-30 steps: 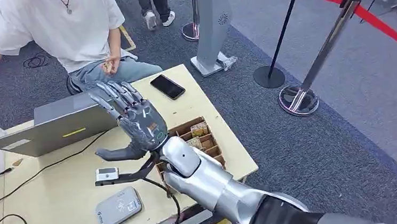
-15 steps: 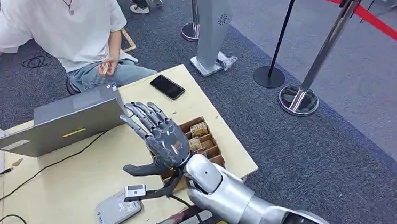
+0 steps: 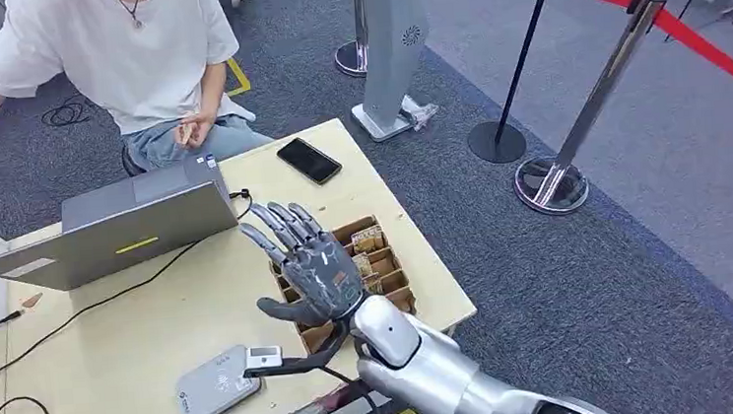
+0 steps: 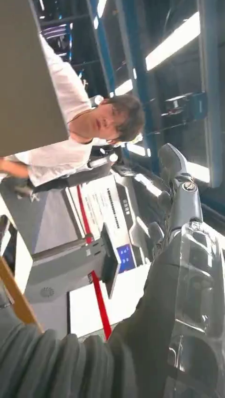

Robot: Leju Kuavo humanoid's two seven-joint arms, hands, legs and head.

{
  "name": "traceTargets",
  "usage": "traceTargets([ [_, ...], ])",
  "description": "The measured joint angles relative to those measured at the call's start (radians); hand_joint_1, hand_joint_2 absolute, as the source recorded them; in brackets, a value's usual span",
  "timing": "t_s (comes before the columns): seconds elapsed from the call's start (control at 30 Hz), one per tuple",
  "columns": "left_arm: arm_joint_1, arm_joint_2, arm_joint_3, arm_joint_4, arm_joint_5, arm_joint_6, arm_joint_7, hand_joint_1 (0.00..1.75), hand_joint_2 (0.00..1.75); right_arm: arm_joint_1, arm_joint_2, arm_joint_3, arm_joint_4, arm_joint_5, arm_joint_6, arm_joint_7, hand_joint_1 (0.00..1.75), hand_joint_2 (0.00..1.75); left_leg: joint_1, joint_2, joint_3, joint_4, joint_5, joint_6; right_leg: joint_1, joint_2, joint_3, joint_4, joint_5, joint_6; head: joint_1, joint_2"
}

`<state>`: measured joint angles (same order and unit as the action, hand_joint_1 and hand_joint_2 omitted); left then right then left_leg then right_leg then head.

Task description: Pass the card to the sensor for recognition and then transmit it.

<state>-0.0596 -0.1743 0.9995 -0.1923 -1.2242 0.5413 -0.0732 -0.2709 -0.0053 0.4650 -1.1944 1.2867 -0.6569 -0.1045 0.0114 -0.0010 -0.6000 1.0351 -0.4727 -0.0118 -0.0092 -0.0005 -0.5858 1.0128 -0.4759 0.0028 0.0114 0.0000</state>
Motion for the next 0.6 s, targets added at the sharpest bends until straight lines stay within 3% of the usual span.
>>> traceTargets([
  [0.2,0.0,0.0,0.0,0.0,-0.003,-0.003,-0.005,0.0,0.0,0.009,-0.004,-0.015,0.02,-0.021,0.049,0.011,0.0,1.75,0.0,0.0,0.0,0.0,0.0,0.0,0.0,0.0,0.0,0.0,0.0,0.0,0.0,0.0],
  [0.6,0.001,0.002,0.0,0.0,-0.012,-0.01,-0.01,0.0,0.0,0.043,-0.029,-0.051,-0.014,-0.167,0.25,0.008,0.0,1.75,0.0,0.0,0.0,0.0,0.0,0.0,0.0,0.0,0.0,0.0,0.0,0.0,0.0,0.0],
])
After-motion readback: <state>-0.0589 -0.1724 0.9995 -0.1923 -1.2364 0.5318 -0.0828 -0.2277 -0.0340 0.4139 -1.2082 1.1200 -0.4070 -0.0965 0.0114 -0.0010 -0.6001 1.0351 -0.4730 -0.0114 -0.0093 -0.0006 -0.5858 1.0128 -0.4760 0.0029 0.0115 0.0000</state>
